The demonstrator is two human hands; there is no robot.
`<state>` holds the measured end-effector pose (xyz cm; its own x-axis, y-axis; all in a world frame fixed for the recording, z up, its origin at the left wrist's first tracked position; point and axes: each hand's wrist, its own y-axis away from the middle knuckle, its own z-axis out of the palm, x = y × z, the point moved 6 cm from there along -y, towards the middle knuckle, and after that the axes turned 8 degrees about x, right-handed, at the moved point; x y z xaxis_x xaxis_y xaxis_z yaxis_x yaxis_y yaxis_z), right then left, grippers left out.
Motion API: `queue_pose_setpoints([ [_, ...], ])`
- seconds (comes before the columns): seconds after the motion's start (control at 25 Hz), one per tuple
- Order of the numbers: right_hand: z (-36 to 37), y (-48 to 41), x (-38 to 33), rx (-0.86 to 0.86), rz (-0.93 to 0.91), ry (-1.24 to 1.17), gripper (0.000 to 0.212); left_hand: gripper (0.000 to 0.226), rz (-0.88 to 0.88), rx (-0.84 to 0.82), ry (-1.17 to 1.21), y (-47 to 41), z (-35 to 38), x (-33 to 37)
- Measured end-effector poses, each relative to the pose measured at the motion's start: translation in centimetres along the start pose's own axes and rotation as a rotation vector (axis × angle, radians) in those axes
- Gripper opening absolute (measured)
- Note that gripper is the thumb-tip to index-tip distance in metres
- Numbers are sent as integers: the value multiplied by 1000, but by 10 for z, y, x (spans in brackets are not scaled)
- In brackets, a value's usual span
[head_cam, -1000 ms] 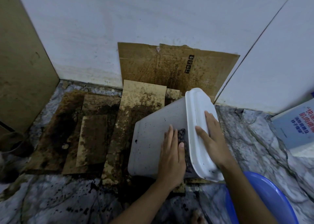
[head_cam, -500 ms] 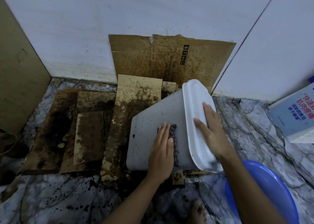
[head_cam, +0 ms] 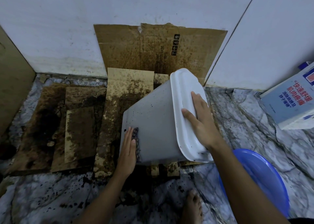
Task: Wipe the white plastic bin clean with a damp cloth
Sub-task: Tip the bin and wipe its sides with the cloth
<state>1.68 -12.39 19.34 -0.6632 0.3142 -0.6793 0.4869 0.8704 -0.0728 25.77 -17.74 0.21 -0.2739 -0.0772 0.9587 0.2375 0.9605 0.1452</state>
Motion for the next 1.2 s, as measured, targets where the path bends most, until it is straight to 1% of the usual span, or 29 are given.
queue_pose_setpoints([
  [0.16,0,0,0,9,-4,4,77,48,-72,22,-5,-4,-10,-26],
  [0.32,-2,0,3,9,3,-8,78,48,-85,28,-4,-2,-7,-20],
  [0.44,-2,0,3,9,3,-8,79,49,-16,33,12,2,4,10],
  [0.56,-3,1,4,3,10,-19,79,53,57,-9,7,12,24,58],
  [0.68,-5,1,6,3,14,-45,73,57,142,-65,-29,23,45,106],
  [0.76,-6,2,8,1,19,-60,68,56,199,-91,-58,29,56,130],
  [0.84,-6,2,10,1,20,-64,67,54,257,-99,-73,36,64,146],
  [0.96,-5,2,10,-3,26,-69,67,53,293,-82,-83,37,67,148],
  [1.08,-8,3,11,-3,41,-86,75,54,271,-80,-103,28,62,133],
  [1.2,-9,3,13,-11,63,-96,77,54,236,-83,-109,16,53,110],
])
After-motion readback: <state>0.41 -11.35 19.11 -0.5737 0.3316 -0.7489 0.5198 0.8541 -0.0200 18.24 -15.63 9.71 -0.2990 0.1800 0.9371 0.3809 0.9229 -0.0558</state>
